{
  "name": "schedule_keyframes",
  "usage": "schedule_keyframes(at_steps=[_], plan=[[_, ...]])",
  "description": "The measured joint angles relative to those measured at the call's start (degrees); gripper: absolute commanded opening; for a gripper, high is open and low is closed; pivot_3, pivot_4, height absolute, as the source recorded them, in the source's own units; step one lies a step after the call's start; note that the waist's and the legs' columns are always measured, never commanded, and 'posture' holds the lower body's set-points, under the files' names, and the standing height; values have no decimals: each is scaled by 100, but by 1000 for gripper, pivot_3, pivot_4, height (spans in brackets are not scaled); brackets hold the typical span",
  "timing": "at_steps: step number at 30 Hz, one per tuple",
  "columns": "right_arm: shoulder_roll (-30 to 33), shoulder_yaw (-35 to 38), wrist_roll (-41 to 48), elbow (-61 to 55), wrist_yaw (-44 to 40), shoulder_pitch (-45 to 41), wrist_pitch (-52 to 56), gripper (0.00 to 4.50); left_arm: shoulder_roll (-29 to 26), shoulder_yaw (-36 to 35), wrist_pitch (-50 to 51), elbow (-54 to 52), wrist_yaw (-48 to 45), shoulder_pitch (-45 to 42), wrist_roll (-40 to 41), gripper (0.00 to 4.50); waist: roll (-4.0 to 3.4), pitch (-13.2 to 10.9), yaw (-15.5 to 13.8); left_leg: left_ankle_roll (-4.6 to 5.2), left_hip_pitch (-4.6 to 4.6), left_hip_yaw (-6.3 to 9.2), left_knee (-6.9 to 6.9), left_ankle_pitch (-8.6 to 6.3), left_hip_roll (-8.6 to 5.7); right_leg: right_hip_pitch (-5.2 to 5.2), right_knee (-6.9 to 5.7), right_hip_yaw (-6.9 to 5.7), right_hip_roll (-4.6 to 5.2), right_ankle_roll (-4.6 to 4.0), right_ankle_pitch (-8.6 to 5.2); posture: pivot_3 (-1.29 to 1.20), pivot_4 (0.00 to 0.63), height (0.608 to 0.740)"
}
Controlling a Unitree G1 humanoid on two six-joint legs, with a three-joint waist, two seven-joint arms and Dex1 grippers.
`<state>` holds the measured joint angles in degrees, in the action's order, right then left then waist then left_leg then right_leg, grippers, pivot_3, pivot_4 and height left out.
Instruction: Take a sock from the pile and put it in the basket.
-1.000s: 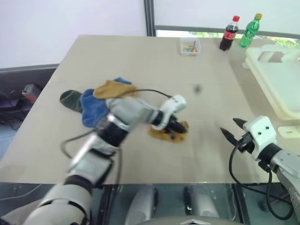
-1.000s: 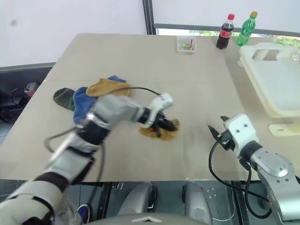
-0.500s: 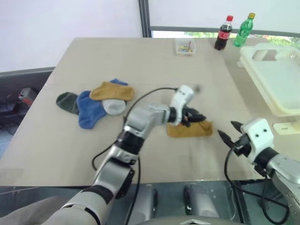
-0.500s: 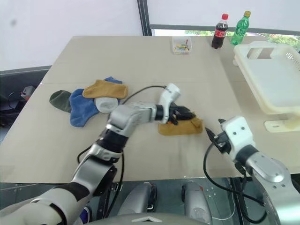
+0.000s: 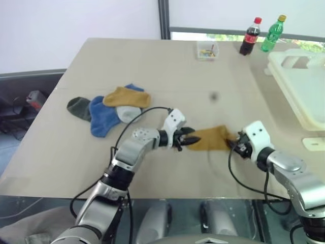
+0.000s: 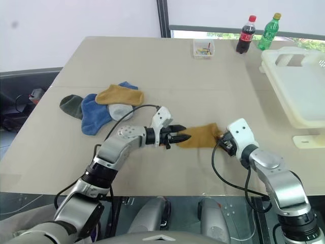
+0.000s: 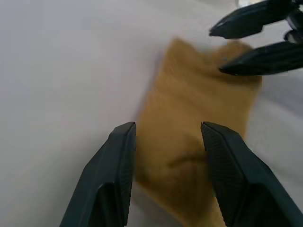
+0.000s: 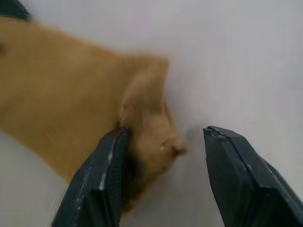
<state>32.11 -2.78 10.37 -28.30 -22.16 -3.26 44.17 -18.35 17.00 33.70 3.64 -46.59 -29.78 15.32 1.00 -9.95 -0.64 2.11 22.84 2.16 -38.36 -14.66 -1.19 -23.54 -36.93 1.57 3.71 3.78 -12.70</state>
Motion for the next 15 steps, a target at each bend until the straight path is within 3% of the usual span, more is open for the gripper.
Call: schedule_keyframes(at_steps=[3,5,15], plan=[[7,-112,-94,76,-22,21,-163,0,28,6,-11,-10,75,61,-66,1023,-2,3,2,0,-4,1,-2,0,1,3,-2,0,-1,0,0,0,150,740],[7,-119,-121,75,-20,40,-191,0,30,5,-19,-27,72,126,-63,138,-1,5,1,0,-4,1,-4,0,2,4,-3,0,-1,1,0,0,150,740],[33,-6,6,-688,-72,459,384,0,-377,-67,462,-943,-49,606,166,138,-2,5,19,0,0,2,0,0,9,-1,-3,0,-1,0,-1,0,150,740]])
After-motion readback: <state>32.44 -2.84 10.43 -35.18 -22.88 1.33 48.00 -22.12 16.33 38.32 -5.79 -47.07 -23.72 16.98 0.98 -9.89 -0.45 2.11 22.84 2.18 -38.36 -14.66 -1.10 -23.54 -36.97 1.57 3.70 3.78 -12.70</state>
